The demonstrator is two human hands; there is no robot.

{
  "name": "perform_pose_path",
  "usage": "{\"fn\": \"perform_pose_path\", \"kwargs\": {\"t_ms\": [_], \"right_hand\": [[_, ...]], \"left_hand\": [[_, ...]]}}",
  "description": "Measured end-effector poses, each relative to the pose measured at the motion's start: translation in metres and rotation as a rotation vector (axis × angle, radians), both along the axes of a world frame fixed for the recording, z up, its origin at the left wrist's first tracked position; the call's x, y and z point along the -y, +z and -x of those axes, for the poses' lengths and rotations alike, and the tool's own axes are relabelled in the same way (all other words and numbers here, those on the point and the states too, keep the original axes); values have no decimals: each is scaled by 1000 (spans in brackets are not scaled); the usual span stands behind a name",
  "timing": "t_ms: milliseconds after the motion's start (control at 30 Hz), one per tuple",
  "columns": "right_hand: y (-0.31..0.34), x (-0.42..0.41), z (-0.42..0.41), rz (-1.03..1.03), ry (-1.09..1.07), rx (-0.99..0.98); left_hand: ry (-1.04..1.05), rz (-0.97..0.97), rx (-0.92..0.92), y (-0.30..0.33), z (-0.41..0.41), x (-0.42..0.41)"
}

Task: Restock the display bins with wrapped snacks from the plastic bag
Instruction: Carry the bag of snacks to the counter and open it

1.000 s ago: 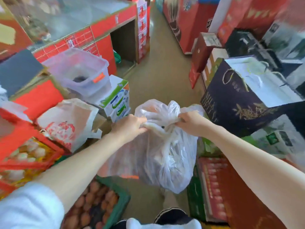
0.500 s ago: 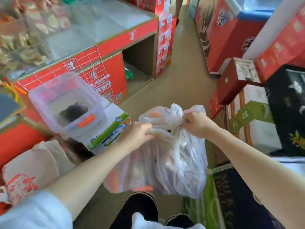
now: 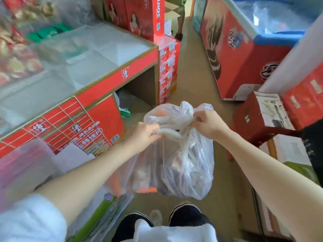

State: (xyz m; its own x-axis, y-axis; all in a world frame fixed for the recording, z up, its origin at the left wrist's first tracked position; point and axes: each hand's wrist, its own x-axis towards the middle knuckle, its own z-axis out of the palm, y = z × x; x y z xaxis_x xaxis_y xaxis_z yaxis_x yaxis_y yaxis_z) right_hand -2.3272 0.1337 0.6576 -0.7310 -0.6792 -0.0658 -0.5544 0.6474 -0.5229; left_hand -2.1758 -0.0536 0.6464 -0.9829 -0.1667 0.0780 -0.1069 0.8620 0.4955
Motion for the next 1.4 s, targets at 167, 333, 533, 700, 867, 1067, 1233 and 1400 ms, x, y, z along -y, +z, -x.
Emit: {"fn": "perform_pose_path", "kwargs": {"t_ms": [167, 333, 533, 700, 867, 1067, 1233, 1400], "right_hand": [[4, 64, 115, 19, 3, -16], [18, 134, 232, 83, 86, -28], [64, 213, 347, 121, 198, -62], [95, 290, 430, 234, 217, -64], [109, 378, 496, 316, 255, -36], [124, 487, 547, 323, 397, 7], [122, 570, 564, 426, 553, 225], [118, 631, 558, 459, 666, 522]], "left_hand": [[82, -30, -23, 2, 100, 53], [234, -75, -79, 13, 203, 98], [331, -72, -187, 36, 305, 154], [411, -95, -349, 52, 382, 211], [472, -115, -414, 64, 453, 282], [601, -145, -399, 74, 508, 367], [785, -161, -405, 72, 518, 421], [1007, -209, -453, 71, 522, 449]]}}
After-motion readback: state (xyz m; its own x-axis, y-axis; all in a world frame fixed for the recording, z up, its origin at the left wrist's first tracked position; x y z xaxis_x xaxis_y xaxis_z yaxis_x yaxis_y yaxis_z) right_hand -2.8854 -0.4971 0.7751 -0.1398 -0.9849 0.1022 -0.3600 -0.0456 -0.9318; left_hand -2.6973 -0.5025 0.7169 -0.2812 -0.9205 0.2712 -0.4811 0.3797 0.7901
